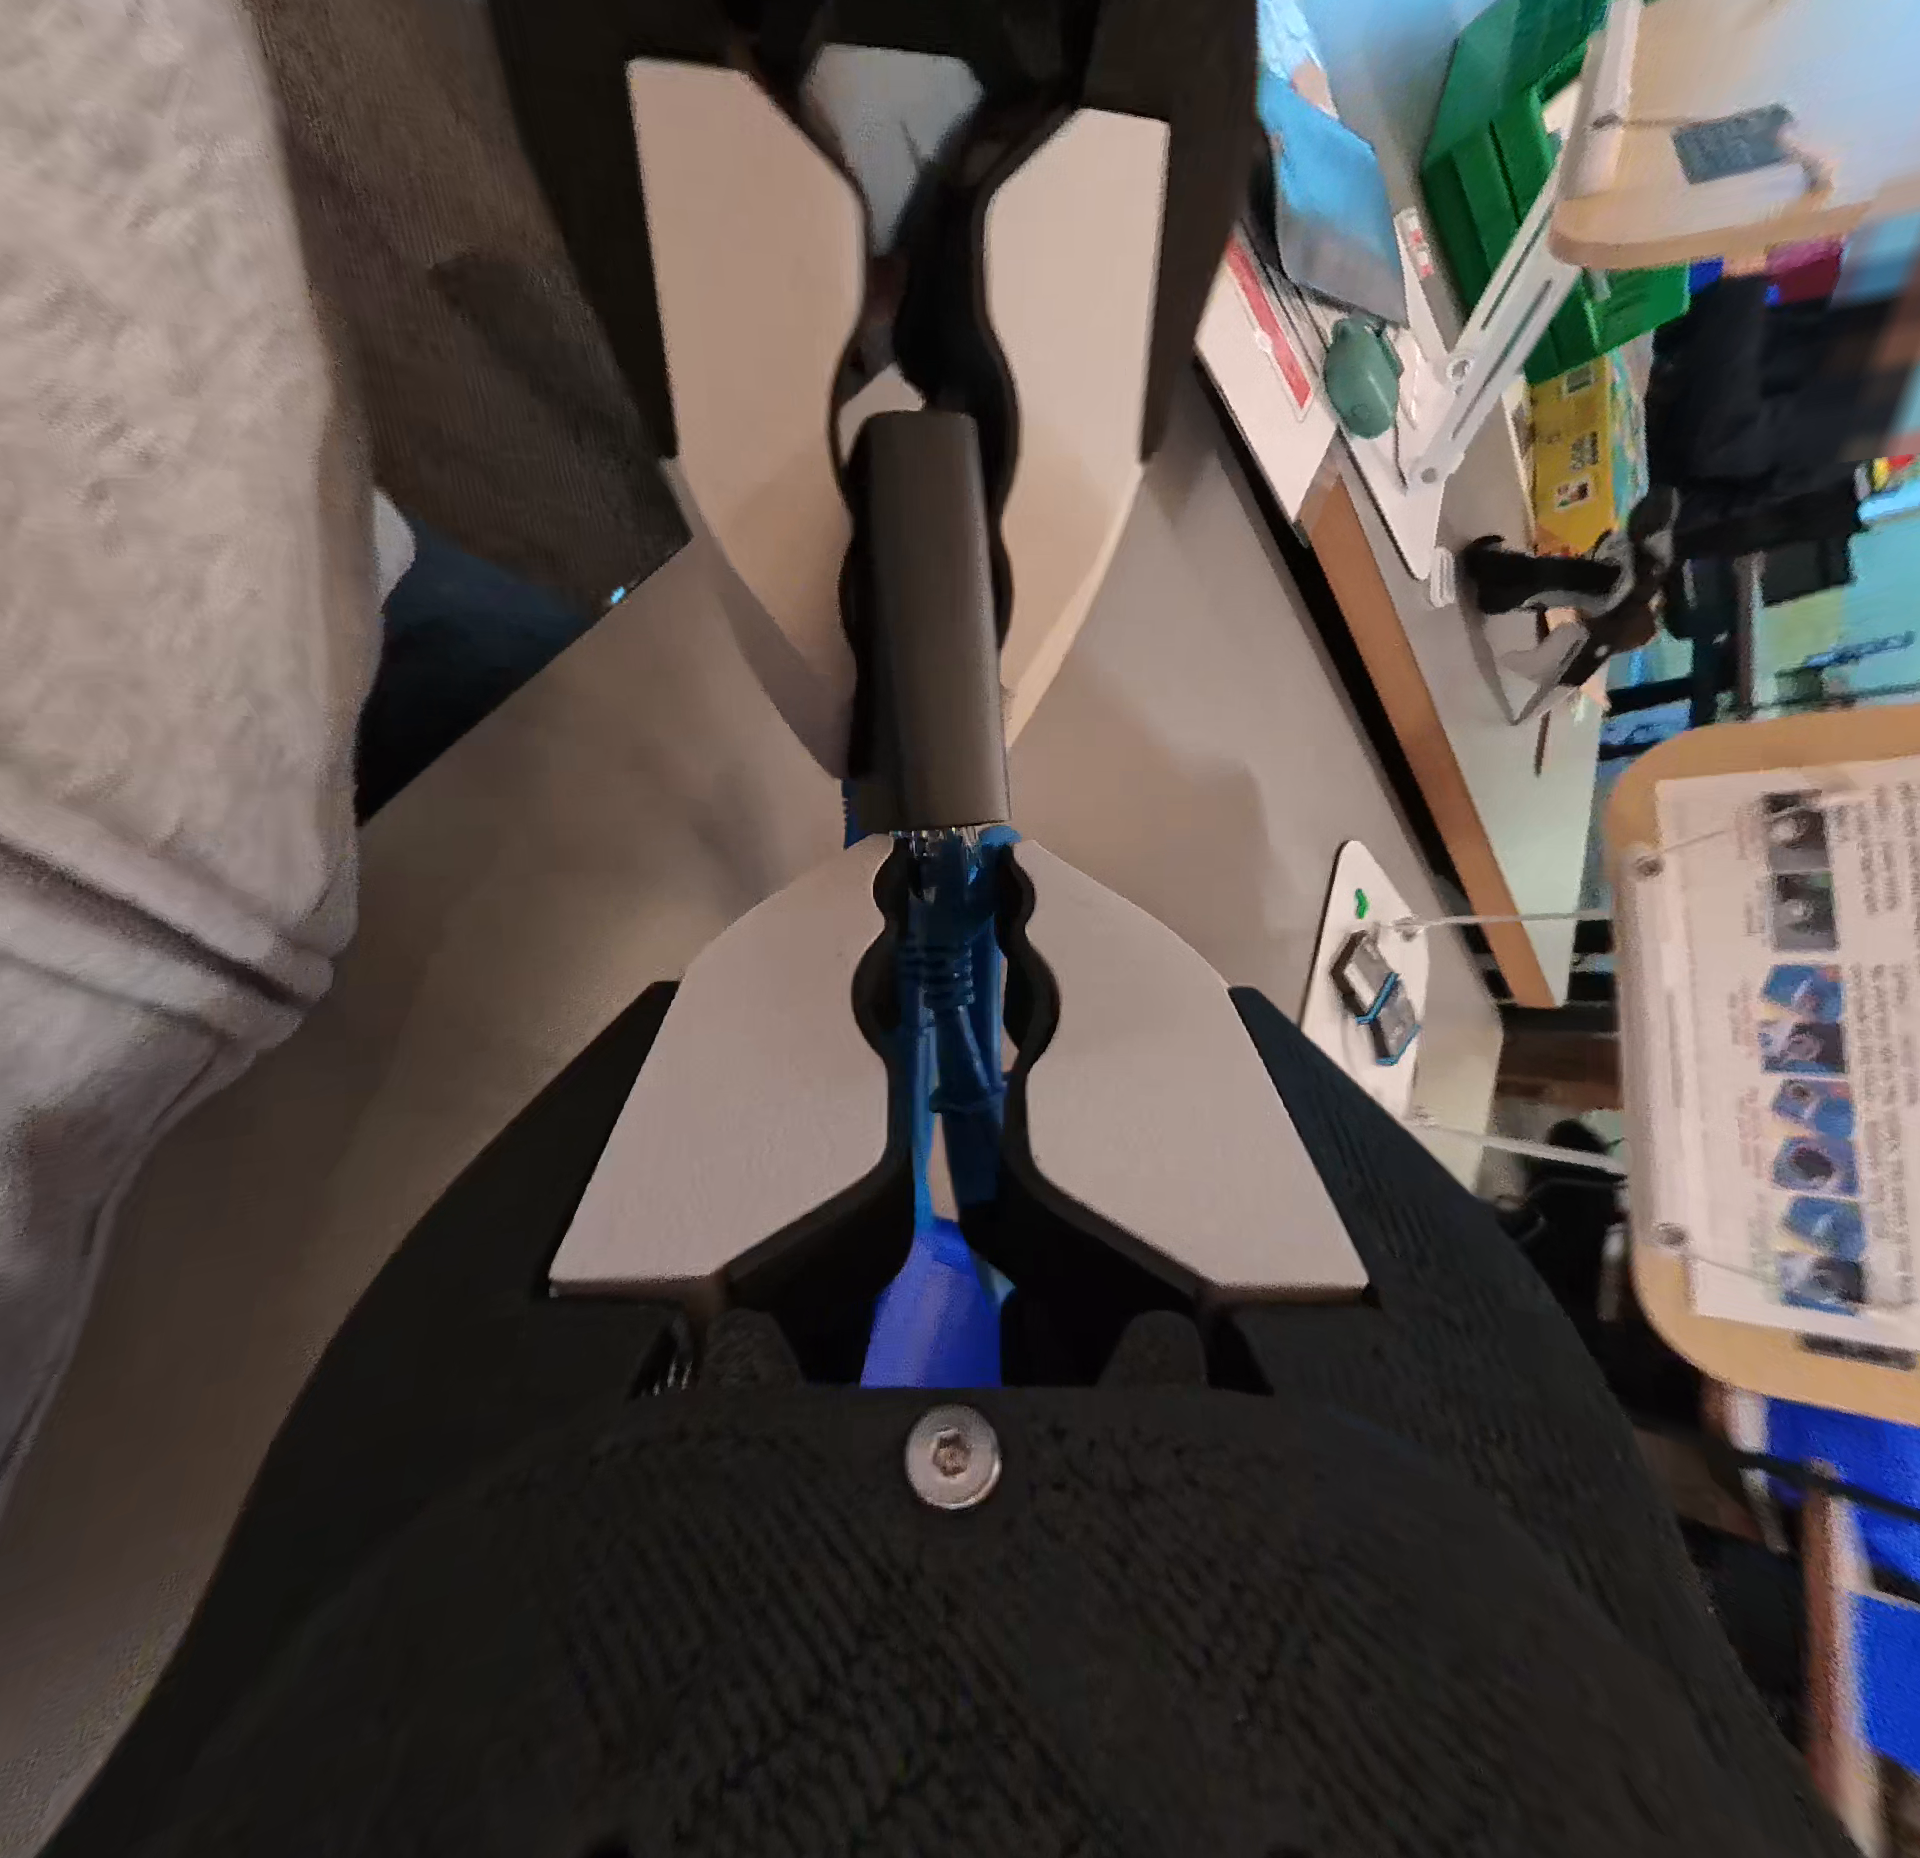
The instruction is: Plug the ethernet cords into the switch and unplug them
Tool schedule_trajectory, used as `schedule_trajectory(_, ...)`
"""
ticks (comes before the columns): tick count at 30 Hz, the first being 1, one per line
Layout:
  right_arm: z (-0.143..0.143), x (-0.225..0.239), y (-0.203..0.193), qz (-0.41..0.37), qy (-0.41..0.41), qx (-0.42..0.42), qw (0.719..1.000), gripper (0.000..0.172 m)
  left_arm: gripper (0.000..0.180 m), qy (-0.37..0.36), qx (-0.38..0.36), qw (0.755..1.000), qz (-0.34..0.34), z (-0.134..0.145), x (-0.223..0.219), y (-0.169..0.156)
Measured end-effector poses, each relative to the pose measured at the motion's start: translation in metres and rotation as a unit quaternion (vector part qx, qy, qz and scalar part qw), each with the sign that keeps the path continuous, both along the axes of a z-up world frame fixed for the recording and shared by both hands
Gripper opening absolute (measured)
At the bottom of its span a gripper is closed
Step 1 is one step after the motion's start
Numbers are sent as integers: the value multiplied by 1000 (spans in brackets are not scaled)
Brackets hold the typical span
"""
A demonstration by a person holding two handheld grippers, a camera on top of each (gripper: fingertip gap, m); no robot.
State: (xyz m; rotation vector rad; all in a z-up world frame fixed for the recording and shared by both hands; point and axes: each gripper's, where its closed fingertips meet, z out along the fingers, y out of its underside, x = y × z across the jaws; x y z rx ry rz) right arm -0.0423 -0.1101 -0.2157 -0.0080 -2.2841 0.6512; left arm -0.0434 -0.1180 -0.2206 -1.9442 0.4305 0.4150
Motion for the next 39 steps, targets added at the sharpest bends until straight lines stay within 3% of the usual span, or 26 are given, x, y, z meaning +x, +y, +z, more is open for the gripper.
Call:
schedule_trajectory(8,-26,57,-4,204,42,162,964,12,21,-32,-67,989,-124,-25,53,-4)
schedule_trajectory(18,-12,74,2,281,49,191,939,12,22,-33,-51,981,-184,-13,70,1)
schedule_trajectory(20,-20,80,15,296,25,229,927,11,21,-26,-65,978,-196,-17,69,-2)
schedule_trajectory(23,-24,78,38,260,6,223,940,11,21,-32,-76,984,-159,-24,49,-8)
schedule_trajectory(26,-10,67,50,196,31,179,964,12,21,1,-56,989,-134,-17,36,-2)
schedule_trajectory(30,55,51,93,42,123,51,990,12,21,3,27,996,-82,9,7,9)
schedule_trajectory(32,94,59,131,-39,191,15,981,12,21,-10,86,995,-47,26,-10,10)
schedule_trajectory(36,156,117,216,-192,304,6,933,12,21,-12,180,984,-5,52,-35,6)
schedule_trajectory(39,162,168,272,-291,275,10,917,12,21,0,215,977,5,64,-43,3)
